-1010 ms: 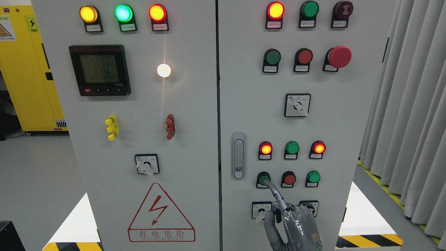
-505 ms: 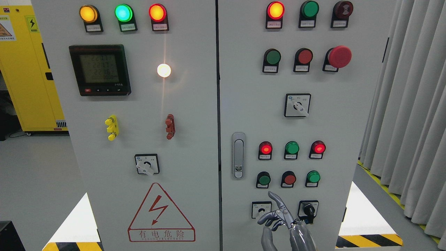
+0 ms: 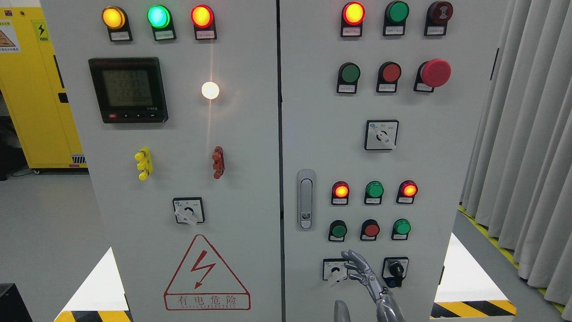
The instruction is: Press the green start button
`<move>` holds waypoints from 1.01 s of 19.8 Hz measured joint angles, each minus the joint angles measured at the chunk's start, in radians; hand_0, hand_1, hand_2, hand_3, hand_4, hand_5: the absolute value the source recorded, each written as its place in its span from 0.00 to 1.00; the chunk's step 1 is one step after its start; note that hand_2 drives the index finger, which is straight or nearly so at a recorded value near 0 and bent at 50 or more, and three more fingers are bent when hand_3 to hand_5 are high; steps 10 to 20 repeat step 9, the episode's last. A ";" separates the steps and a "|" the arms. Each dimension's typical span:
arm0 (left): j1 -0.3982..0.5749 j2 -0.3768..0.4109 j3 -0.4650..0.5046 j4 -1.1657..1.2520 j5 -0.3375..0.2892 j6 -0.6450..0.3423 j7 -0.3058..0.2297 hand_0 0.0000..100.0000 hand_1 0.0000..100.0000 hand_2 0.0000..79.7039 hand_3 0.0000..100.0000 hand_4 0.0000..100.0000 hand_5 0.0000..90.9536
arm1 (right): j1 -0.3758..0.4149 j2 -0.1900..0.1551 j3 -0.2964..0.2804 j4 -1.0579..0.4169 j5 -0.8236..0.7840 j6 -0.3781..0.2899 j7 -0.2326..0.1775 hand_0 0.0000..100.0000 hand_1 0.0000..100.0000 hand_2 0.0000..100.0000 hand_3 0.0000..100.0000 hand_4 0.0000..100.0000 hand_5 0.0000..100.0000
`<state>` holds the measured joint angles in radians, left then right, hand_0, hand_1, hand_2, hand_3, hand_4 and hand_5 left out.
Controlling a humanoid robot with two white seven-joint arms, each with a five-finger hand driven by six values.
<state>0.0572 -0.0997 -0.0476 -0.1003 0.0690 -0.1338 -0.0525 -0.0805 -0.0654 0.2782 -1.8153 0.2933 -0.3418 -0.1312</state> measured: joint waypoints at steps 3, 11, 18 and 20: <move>0.000 0.000 0.000 0.000 0.000 0.000 0.000 0.12 0.56 0.00 0.00 0.00 0.00 | 0.003 -0.002 0.004 -0.006 -0.008 0.000 0.000 0.71 0.68 0.00 0.06 0.13 0.07; 0.000 0.000 0.000 0.000 0.000 0.000 0.000 0.12 0.56 0.00 0.00 0.00 0.00 | 0.009 -0.005 0.010 -0.015 -0.016 0.000 0.000 0.69 0.68 0.00 0.07 0.14 0.07; 0.000 0.000 0.000 0.000 0.000 0.000 0.000 0.12 0.56 0.00 0.00 0.00 0.00 | 0.009 -0.005 0.010 -0.015 -0.016 0.000 0.000 0.69 0.68 0.00 0.07 0.14 0.07; 0.000 0.000 0.000 0.000 0.000 0.000 0.000 0.12 0.56 0.00 0.00 0.00 0.00 | 0.009 -0.005 0.010 -0.015 -0.016 0.000 0.000 0.69 0.68 0.00 0.07 0.14 0.07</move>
